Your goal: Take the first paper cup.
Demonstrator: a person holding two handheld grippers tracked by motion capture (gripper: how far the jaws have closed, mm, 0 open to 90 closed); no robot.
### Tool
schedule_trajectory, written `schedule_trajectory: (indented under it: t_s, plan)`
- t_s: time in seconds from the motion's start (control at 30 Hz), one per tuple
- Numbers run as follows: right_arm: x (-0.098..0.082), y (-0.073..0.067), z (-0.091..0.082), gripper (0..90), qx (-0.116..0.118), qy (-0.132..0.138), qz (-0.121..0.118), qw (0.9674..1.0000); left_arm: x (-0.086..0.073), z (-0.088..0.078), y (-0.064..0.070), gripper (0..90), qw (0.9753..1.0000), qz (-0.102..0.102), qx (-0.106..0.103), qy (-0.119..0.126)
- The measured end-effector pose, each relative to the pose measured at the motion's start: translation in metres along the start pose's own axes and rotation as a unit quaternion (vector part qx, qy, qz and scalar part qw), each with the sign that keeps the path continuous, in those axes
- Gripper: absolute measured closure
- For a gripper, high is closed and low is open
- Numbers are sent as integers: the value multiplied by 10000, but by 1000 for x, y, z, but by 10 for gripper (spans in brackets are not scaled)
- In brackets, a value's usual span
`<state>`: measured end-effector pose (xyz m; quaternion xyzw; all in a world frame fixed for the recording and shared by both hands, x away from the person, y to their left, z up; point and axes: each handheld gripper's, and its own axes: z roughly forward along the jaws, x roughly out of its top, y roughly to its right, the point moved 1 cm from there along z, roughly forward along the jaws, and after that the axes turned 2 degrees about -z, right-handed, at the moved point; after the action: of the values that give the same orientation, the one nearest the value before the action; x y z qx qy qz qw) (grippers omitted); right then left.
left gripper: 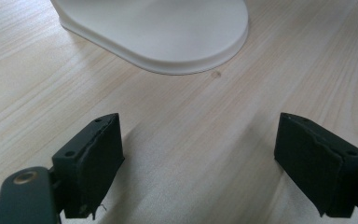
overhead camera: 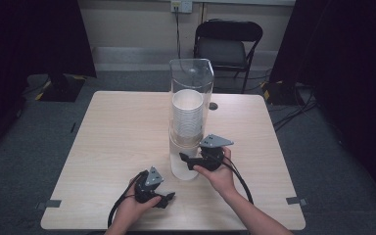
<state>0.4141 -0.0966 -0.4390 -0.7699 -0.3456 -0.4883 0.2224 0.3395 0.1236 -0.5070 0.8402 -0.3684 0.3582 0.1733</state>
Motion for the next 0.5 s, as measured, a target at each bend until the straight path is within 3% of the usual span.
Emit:
schedule_trajectory:
  t_s: [0.07,0.1,0.27,0.3,0.37,0.5]
  plan:
    - [4,0,1,222,-23,70,-44,10000,0,0,-1,148,10000,48,12,-10]
    - [8,-2,1,254,-18,104,-118,9999,0,0,0,148,10000,-30,-19,2]
    - [5,-4,6,315,66,266,-58,9996,0,0,-1,148,10000,64,19,-12]
    - [4,-4,7,319,6,257,-225,9994,0,0,-1,148,10000,44,11,-10]
    - [3,-4,6,324,12,211,-337,9992,0,0,0,148,10000,21,7,-6]
    - [0,-2,7,331,4,118,-449,9989,0,0,0,148,10000,-15,-7,-6]
